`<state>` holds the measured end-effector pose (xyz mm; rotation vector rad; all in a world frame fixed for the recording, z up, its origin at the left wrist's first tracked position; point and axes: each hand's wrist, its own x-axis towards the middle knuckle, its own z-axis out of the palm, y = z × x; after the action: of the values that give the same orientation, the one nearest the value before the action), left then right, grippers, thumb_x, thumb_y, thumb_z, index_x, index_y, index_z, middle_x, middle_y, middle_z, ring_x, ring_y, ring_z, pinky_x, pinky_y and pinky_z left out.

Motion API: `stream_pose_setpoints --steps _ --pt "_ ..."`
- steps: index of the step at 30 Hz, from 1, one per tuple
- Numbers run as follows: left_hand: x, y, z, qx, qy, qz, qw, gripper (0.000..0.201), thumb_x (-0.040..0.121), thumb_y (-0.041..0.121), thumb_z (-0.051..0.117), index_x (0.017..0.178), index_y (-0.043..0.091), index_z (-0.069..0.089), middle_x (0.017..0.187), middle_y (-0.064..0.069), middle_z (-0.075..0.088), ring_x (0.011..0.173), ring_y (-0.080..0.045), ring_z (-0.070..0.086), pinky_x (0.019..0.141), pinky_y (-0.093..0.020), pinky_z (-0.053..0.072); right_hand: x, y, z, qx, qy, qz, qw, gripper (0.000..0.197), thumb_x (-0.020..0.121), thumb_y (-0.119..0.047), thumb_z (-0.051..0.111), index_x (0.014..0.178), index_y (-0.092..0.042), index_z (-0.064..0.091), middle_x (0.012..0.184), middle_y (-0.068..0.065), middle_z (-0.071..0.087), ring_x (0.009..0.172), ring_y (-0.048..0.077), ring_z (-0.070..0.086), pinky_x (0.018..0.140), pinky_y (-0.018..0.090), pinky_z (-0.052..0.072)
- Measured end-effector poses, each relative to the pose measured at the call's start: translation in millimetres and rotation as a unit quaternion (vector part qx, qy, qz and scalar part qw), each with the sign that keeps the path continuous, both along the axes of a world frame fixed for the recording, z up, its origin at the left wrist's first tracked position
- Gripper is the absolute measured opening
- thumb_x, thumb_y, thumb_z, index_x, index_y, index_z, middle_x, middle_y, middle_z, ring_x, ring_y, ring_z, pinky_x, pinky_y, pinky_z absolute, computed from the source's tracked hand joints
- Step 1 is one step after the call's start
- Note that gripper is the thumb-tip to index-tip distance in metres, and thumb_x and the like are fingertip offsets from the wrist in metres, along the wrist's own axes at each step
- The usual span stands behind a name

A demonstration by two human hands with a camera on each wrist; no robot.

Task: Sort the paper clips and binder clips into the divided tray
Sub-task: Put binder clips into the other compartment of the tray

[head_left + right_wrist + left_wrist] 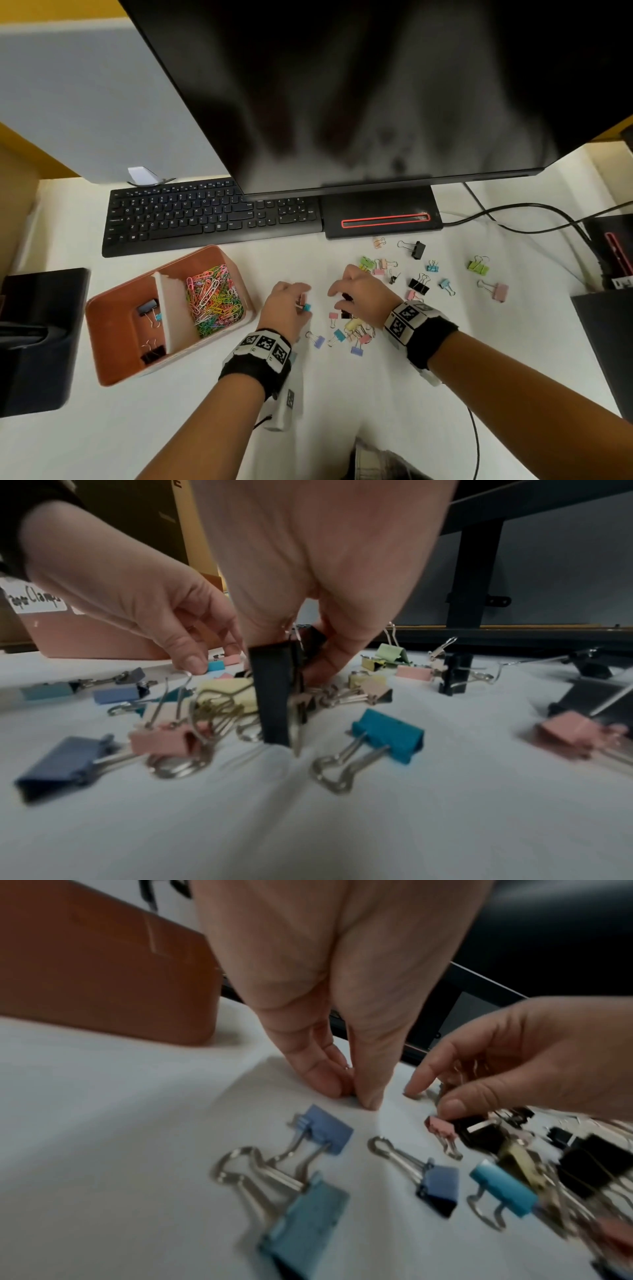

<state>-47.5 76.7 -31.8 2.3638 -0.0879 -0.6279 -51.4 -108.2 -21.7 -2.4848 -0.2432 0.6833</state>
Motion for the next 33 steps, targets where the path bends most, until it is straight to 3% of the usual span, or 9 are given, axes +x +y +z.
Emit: stream_pose_setpoints --steps 2,5,7,10,18,21,27,31,33 --pt "0 1 0 -0.003 0.012 0.006 1.000 0.038 0.076 0.005 0.068 0.110 0.021 0.061 0.109 -0.004 0.047 0.084 -0.020 0.063 0.070 -0.025 0.057 -1 -1 1 0.021 0.018 -0.012 1.000 0.034 0.086 -0.027 0.063 0.119 -0.019 0.060 0.107 0.000 0.043 0.089 0.014 0.051 0.085 0.024 0.046" --pt "-1 2 -1 0.001 0.005 0.002 1.000 0.032 0.074 0.004 0.068 0.102 0.018 0.063 0.105 -0.002 0.044 0.082 -0.017 0.059 0.056 -0.005 0.045 -2 -5 3 0.044 0.050 0.005 0.998 0.044 0.076 -0.034 0.073 0.116 -0.020 0.063 0.115 0.000 0.043 0.101 0.015 0.049 0.093 0.030 0.046" --pt "-2 1 1 0.007 -0.007 -0.006 1.000 0.032 0.073 0.002 0.067 0.101 0.017 0.064 0.103 0.002 0.041 0.082 -0.014 0.055 0.066 -0.006 0.042 -3 -8 6 0.028 0.070 0.048 0.996 0.049 0.071 -0.031 0.077 0.117 -0.021 0.062 0.122 0.001 0.039 0.109 0.015 0.043 0.097 0.029 0.042" --pt "-4 2 5 -0.005 -0.012 -0.013 1.000 0.033 0.072 -0.001 0.066 0.100 0.015 0.062 0.103 0.001 0.045 0.082 -0.018 0.060 0.078 -0.020 0.051 -6 -9 9 -0.001 0.069 0.096 0.993 0.043 0.073 -0.021 0.075 0.115 -0.021 0.064 0.129 0.003 0.036 0.112 0.017 0.040 0.099 0.032 0.042" --pt "-8 2 8 -0.008 -0.043 -0.021 0.999 0.034 0.070 -0.005 0.063 0.098 0.015 0.060 0.097 0.002 0.047 0.080 -0.013 0.052 0.067 -0.005 0.035 -3 -5 14 -0.002 0.082 0.064 0.995 0.033 0.072 -0.022 0.076 0.103 -0.014 0.068 0.108 0.004 0.050 0.095 0.022 0.054 0.085 0.035 0.048" --pt "-14 3 14 -0.028 -0.076 -0.028 0.996 0.031 0.070 -0.009 0.061 0.095 0.010 0.062 0.093 0.001 0.047 0.072 -0.010 0.051 0.064 -0.001 0.038 -4 -2 12 0.019 0.075 0.062 0.995 0.031 0.072 -0.022 0.077 0.101 -0.014 0.069 0.104 0.005 0.058 0.095 0.020 0.055 0.087 0.033 0.046" --pt "-22 14 43 -0.082 -0.127 -0.028 0.988 0.018 0.073 -0.006 0.067 0.081 0.011 0.068 0.086 0.001 0.055 0.066 0.000 0.056 0.065 -0.004 0.046 -4 6 21 0.063 0.011 0.042 0.997 0.017 0.077 -0.017 0.073 0.094 -0.014 0.072 0.100 0.004 0.062 0.092 0.017 0.059 0.088 0.037 0.050" --pt "-20 48 84 -0.111 -0.180 0.006 0.977 0.020 0.073 -0.004 0.069 0.083 0.013 0.070 0.088 0.000 0.059 0.072 -0.006 0.061 0.071 -0.014 0.053 -1 22 48 0.087 -0.050 0.036 0.994 0.017 0.078 -0.014 0.071 0.095 -0.014 0.072 0.102 0.002 0.062 0.093 0.013 0.058 0.090 0.029 0.048" --pt "-19 80 104 -0.091 -0.194 0.049 0.976 0.020 0.072 -0.002 0.071 0.084 0.014 0.071 0.089 0.005 0.058 0.075 -0.004 0.060 0.074 -0.009 0.050 2 43 66 0.118 -0.089 0.053 0.988 0.015 0.078 -0.013 0.070 0.093 -0.013 0.073 0.100 0.002 0.064 0.091 0.008 0.056 0.089 0.022 0.045"
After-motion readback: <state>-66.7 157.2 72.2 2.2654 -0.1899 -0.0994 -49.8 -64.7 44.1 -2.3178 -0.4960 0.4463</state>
